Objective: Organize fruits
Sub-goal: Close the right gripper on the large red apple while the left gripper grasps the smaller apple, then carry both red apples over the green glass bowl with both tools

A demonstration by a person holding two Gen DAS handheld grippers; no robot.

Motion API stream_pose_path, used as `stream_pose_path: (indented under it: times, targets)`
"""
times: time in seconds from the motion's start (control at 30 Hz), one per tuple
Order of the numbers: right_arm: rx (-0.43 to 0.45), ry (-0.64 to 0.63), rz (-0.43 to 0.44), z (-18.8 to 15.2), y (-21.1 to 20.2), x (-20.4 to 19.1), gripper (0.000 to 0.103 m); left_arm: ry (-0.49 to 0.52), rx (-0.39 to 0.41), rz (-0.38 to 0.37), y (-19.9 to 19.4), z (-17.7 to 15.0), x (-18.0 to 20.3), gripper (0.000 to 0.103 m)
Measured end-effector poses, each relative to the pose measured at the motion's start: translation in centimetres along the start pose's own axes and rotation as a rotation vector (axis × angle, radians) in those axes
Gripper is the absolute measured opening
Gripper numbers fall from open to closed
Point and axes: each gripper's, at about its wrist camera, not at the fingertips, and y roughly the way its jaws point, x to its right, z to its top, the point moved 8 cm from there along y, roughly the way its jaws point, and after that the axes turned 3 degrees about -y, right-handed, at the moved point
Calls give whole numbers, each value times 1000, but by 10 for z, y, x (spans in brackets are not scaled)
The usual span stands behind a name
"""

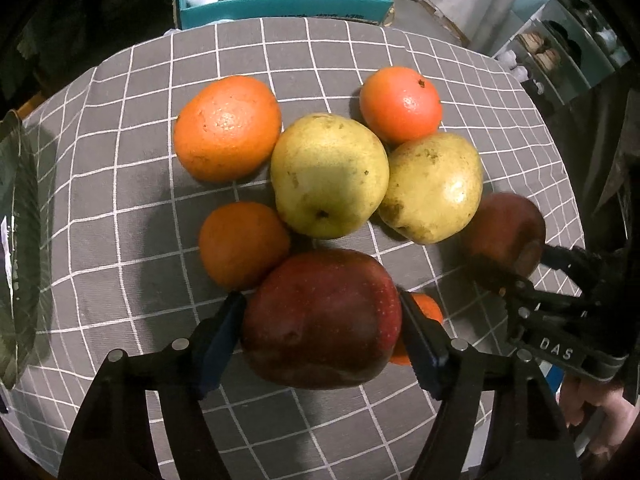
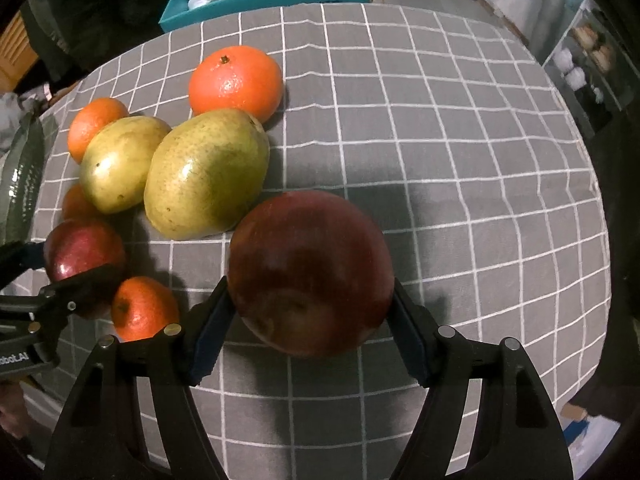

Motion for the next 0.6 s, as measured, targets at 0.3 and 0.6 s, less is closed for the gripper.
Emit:
stream_pose_path:
  times: [0.3,0.6]
  targets:
    - [138,-3,-38,23,-37,7,73,35,85,35,-26,4,-2,77]
    - [263,-42,-44,41,-74,-13,73,35,211,71,-73,17,-17,77]
